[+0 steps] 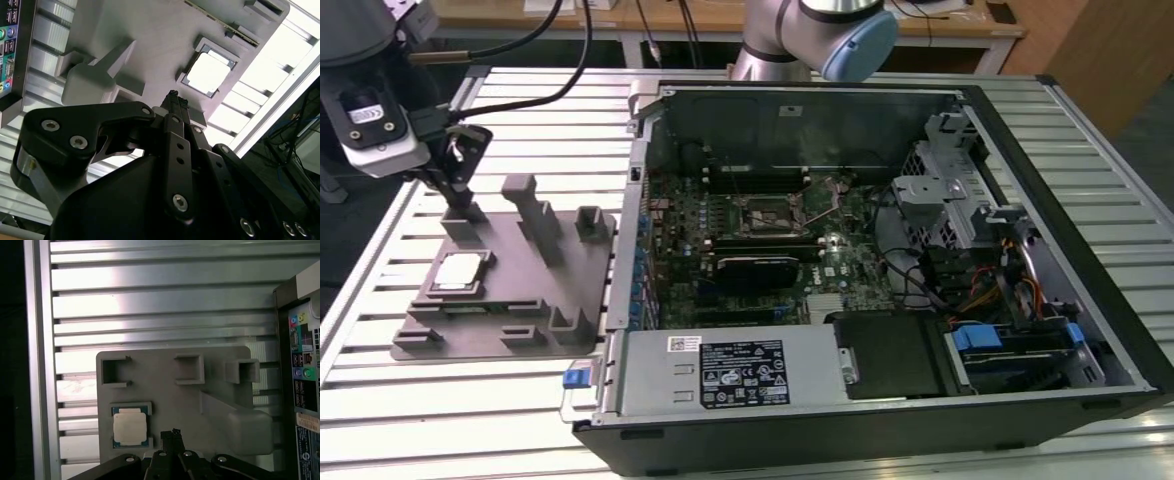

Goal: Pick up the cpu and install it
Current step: 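Pick up the cpu and move it towards the insertion slot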

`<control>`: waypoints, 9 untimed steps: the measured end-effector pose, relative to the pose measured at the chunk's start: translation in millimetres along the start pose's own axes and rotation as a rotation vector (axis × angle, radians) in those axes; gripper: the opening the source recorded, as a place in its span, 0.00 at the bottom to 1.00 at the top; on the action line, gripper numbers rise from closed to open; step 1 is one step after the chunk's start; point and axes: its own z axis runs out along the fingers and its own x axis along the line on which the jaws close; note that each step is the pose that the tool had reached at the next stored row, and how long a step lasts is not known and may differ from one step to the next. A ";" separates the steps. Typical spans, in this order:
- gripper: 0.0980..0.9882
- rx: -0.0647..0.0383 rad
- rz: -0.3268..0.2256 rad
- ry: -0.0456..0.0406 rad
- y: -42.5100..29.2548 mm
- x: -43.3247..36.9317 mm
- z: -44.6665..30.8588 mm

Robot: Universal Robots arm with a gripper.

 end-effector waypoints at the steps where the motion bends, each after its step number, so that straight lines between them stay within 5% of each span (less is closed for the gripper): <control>1: 0.01 0.000 0.000 0.0000 0.0 0.2 0.5; 9: 0.01 0.000 0.000 0.0000 -0.2 0.7 4.7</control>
